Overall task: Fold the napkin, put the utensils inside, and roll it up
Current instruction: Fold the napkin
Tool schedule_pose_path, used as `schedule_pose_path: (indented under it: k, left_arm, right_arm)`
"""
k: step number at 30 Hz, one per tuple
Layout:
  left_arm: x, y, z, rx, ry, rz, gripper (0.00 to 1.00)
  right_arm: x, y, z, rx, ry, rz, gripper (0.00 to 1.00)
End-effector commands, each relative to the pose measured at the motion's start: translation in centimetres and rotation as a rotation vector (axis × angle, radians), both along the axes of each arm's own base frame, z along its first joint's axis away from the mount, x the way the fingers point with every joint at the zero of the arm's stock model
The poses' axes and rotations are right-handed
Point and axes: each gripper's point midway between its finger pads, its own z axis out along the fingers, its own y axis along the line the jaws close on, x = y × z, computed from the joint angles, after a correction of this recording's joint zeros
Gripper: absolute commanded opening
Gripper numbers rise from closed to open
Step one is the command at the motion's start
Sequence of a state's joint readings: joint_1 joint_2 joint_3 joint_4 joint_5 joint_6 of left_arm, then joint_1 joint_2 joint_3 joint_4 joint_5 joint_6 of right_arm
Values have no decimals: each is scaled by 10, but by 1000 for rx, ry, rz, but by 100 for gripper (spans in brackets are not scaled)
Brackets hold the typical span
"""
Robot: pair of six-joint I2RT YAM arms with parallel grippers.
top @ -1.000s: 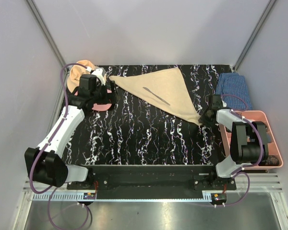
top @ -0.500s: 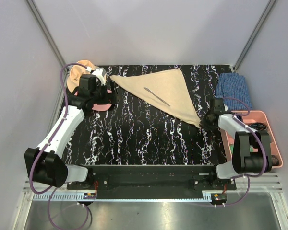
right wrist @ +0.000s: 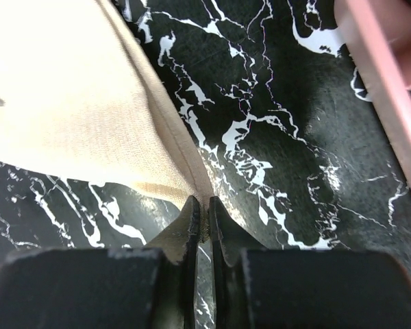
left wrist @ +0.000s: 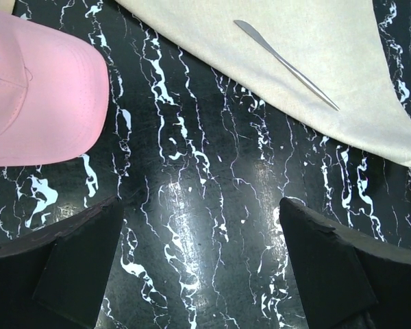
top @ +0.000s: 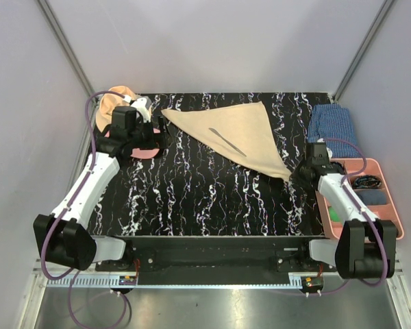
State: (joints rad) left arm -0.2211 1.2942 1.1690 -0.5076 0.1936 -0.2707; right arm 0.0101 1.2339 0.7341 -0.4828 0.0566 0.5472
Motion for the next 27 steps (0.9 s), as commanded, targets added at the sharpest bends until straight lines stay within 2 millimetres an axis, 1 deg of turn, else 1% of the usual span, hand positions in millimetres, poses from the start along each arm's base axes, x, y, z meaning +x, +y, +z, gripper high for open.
schedule_pose_path:
  k: [1, 2, 4, 5, 8, 10, 11, 13, 14, 15, 17, 18, 20, 21, 22, 23, 24, 25, 26, 27]
  left_arm:
    - [-2, -5, 23, -45, -63, -23, 99]
    - [-3, -5, 23, -45, -63, -24, 99]
    - [-3, -5, 24, -47, -62, -25, 99]
    - [-3, -5, 24, -49, -65, -26, 99]
    - [-3, -5, 24, -46, -64, -24, 99]
    - [-2, -4, 24, -43, -67, -23, 99]
    - [-2, -4, 24, -41, -67, -22, 99]
    - [-2, -3, 23, -37, -65, -19, 99]
    - [-2, -3, 23, -35, -68, -18, 99]
    - [-2, -2, 22, -32, -66, -17, 99]
    - [-1, -2, 22, -29, -67, -15, 99]
    - [-1, -2, 22, -28, -69, -16, 99]
    - [-2, -3, 21, -29, -66, -24, 99]
    - [-2, -3, 22, -31, -68, -29, 99]
    - [-3, -4, 22, -34, -69, -35, 99]
    - [-3, -5, 22, -37, -70, -42, 99]
    - [-3, -6, 23, -39, -71, -45, 99]
    - [-4, -7, 23, -40, -70, -49, 99]
    - [-4, -7, 23, -40, -70, -51, 99]
    - [-4, -7, 25, -42, -76, -55, 99]
  right_arm:
    - [-4, -4, 22, -36, -50, 34, 0]
    - [-1, -3, 28, -30, -67, 43, 0]
    - [3, 2, 33, -15, -81, 75, 0]
    - [9, 4, 41, -12, -99, 87, 0]
    - [24, 13, 51, 16, -122, 142, 0]
    - [37, 22, 58, 46, -153, 176, 0]
    - [41, 31, 60, 60, -160, 206, 0]
    - [55, 41, 66, 68, -187, 235, 0]
    - [58, 47, 67, 75, -194, 253, 0]
    - [64, 59, 72, 89, -216, 279, 0]
    - [76, 75, 76, 129, -235, 309, 0]
    - [83, 88, 81, 148, -260, 330, 0]
    - [96, 104, 81, 166, -273, 358, 0]
    - [103, 117, 75, 178, -270, 381, 0]
    - [111, 126, 81, 189, -288, 396, 0]
    - [116, 135, 81, 206, -293, 418, 0]
    - [123, 142, 69, 218, -268, 420, 0]
    - [132, 154, 77, 231, -289, 442, 0]
    - [135, 163, 76, 263, -286, 463, 0]
    - [144, 171, 66, 283, -274, 463, 0]
